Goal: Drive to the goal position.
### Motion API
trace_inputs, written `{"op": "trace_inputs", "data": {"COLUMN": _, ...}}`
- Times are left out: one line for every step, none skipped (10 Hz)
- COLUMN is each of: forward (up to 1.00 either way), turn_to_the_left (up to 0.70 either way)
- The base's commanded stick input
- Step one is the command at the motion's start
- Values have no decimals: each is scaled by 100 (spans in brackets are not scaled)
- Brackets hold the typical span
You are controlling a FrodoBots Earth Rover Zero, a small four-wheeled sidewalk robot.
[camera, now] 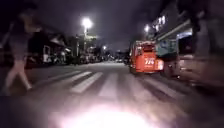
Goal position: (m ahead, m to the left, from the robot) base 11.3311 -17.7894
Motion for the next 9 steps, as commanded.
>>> {"op": "trace_inputs", "data": {"forward": 100, "turn_to_the_left": 0}}
{"op": "trace_inputs", "data": {"forward": 100, "turn_to_the_left": 0}}
{"op": "trace_inputs", "data": {"forward": 100, "turn_to_the_left": 0}}
{"op": "trace_inputs", "data": {"forward": 100, "turn_to_the_left": 0}}
{"op": "trace_inputs", "data": {"forward": 100, "turn_to_the_left": 0}}
{"op": "trace_inputs", "data": {"forward": 100, "turn_to_the_left": 0}}
{"op": "trace_inputs", "data": {"forward": 100, "turn_to_the_left": 0}}
{"op": "trace_inputs", "data": {"forward": 100, "turn_to_the_left": 0}}
{"op": "trace_inputs", "data": {"forward": 100, "turn_to_the_left": 0}}
